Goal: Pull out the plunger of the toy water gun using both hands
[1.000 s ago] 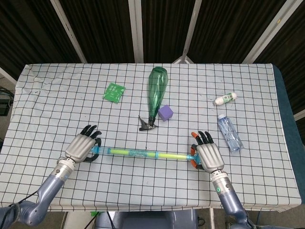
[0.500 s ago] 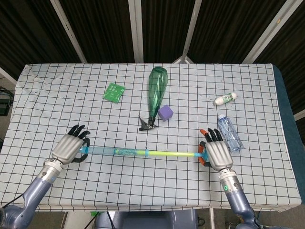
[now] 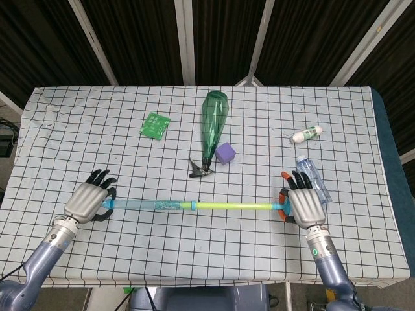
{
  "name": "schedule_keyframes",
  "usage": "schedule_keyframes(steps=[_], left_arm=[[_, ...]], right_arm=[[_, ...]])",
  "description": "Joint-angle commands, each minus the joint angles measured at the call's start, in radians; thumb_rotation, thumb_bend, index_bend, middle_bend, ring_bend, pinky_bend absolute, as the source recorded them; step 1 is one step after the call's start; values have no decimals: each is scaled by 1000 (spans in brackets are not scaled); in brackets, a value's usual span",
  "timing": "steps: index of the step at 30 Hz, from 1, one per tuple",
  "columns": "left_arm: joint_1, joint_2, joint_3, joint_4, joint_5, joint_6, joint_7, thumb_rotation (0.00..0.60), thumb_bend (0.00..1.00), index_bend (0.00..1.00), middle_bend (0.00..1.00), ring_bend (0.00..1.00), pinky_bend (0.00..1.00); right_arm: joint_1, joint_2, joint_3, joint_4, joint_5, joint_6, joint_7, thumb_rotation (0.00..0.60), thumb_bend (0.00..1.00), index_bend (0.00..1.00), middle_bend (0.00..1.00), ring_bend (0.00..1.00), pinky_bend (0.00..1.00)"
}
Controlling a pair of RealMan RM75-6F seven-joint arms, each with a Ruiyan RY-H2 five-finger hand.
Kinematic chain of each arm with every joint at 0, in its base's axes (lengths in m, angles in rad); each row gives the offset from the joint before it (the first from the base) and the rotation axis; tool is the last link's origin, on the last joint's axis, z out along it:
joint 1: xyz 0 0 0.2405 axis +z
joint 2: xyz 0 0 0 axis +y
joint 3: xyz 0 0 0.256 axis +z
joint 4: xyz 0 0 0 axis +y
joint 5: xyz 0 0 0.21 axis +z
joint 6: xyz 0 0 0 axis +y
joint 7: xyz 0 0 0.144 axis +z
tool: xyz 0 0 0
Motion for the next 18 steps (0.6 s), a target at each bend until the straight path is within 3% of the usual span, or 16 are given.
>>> schedule_keyframes(steps=[1, 18], left_arm=[[2, 1, 0, 5, -2, -1, 2, 600, 530, 606, 178, 0, 0], [12, 9, -6, 13, 7, -5, -6, 600, 530, 606, 177, 0, 0]], right_arm=[[0, 5, 3, 7, 6, -2, 4, 600, 432, 672, 168, 0, 0], [-7, 35, 4, 29, 19, -7, 27, 600, 432, 671, 168, 0, 0]])
